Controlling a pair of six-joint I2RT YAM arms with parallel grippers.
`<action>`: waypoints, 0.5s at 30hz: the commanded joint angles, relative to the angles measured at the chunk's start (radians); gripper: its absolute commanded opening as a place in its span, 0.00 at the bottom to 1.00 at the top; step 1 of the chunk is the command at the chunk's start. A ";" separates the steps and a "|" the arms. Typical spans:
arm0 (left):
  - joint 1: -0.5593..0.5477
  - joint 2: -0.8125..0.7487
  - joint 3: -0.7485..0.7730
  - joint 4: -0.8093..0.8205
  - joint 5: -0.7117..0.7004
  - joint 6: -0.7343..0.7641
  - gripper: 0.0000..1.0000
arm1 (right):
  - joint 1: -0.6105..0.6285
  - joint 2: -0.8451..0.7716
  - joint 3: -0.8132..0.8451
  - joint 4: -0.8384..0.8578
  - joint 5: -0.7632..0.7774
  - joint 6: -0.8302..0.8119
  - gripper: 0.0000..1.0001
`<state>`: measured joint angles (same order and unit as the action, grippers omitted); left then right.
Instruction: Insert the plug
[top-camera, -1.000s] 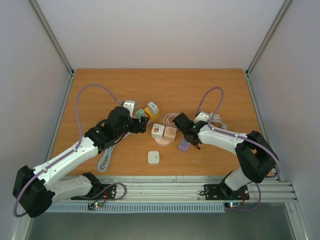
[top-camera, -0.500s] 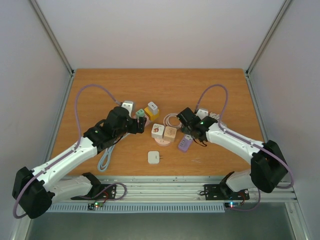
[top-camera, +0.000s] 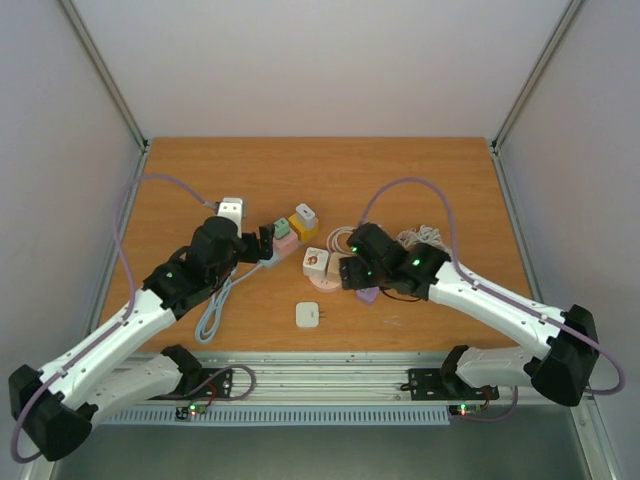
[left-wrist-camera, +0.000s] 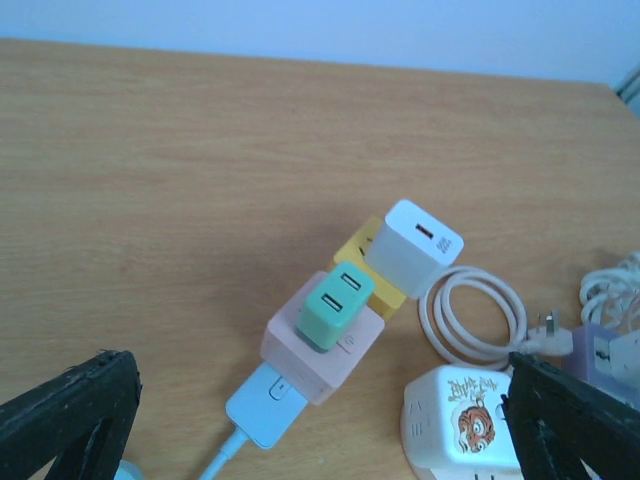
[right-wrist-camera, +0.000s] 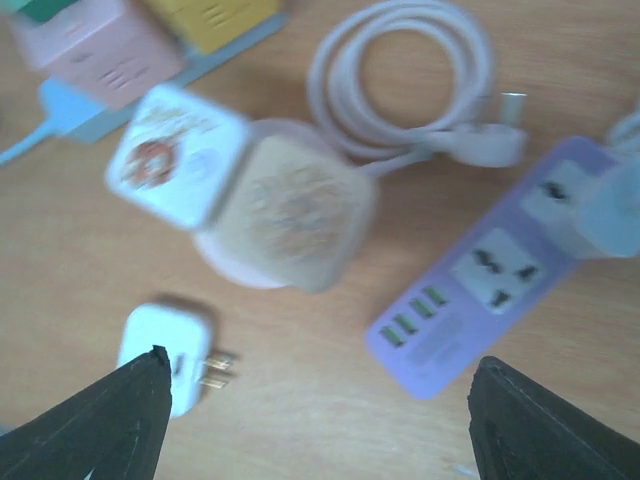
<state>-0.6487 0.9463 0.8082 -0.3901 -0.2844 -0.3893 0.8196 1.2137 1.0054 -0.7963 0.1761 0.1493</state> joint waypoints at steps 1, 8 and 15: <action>0.007 -0.077 0.033 0.003 -0.101 -0.024 0.99 | 0.152 0.076 0.065 -0.016 0.041 -0.060 0.82; 0.006 -0.196 0.022 -0.009 -0.205 -0.052 0.99 | 0.322 0.315 0.121 0.039 0.103 -0.057 0.87; 0.006 -0.257 0.008 -0.010 -0.235 -0.037 0.99 | 0.325 0.447 0.127 0.136 -0.005 -0.076 0.91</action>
<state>-0.6464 0.7109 0.8097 -0.4156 -0.4698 -0.4194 1.1431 1.6325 1.1065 -0.7353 0.2207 0.1101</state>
